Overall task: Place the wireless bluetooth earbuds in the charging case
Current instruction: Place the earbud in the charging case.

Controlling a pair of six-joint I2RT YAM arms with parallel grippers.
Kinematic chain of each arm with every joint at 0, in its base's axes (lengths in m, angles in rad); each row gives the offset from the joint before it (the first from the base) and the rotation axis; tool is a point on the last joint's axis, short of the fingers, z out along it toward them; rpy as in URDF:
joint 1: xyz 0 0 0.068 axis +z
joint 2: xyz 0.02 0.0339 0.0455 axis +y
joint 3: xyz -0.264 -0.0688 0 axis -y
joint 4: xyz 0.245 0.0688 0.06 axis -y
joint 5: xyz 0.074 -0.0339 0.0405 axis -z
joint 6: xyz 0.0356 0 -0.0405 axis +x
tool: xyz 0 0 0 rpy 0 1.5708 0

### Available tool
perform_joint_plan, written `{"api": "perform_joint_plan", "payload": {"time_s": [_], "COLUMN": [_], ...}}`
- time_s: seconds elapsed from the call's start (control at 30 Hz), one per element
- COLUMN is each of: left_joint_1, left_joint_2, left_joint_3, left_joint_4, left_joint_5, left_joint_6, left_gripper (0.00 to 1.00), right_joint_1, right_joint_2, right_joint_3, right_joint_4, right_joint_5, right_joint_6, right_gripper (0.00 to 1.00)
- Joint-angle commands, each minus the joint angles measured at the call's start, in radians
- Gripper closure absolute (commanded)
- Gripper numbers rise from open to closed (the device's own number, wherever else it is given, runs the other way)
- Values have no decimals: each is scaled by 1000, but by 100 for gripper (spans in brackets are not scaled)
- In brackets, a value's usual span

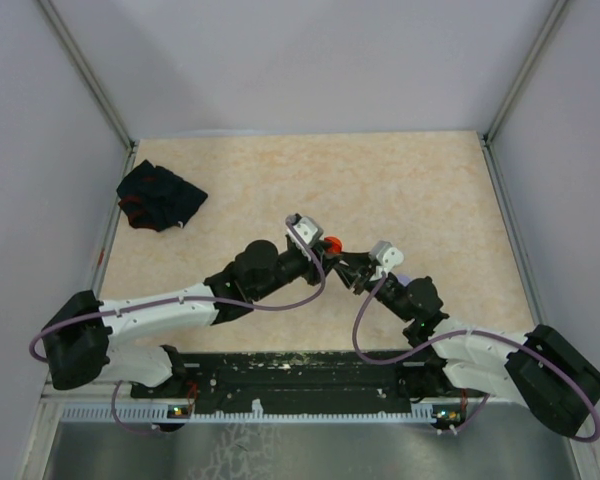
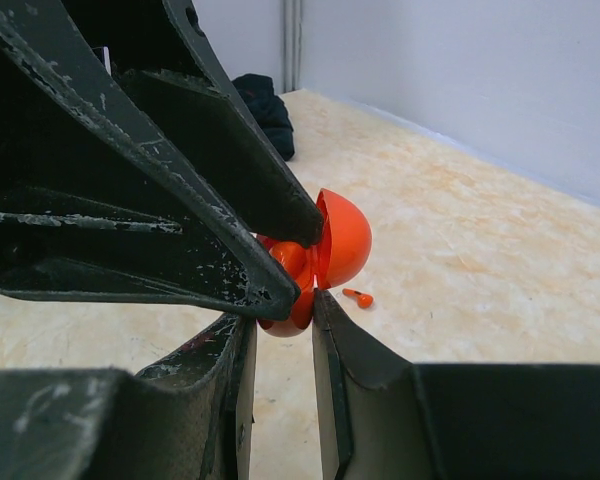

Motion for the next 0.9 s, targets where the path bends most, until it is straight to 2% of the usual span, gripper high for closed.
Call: {"api": "perform_joint_plan", "payload": {"time_s": [0.0,0.13,0.43,0.73,0.87], "left_joint_1": [-5,-5,18,252,328], "left_joint_2": [-24,-53,-98,-98,-44], "left_joint_3": [33,34,56,66,93], "left_joint_4": [-17,-38,-152,-302,-328], "left_joint_5": [-3,-17,-145,-16,42], "left_joint_6": [-13,-16,-5,-104,-88], "left_gripper": [51,46,43,42,41], "right_joint_1": [8,8,8,8,8], "right_joint_2": [-18,-16,-11,-12,-8], "right_joint_3": [9,15,34,35,35], "right_joint_4": [67,51,-8,-26,-26], "right_joint_5": [-13,-4,40,74,87], "right_joint_6": [-4,-3,1,3,3], "right_gripper": [100,100,100,100,100]}}
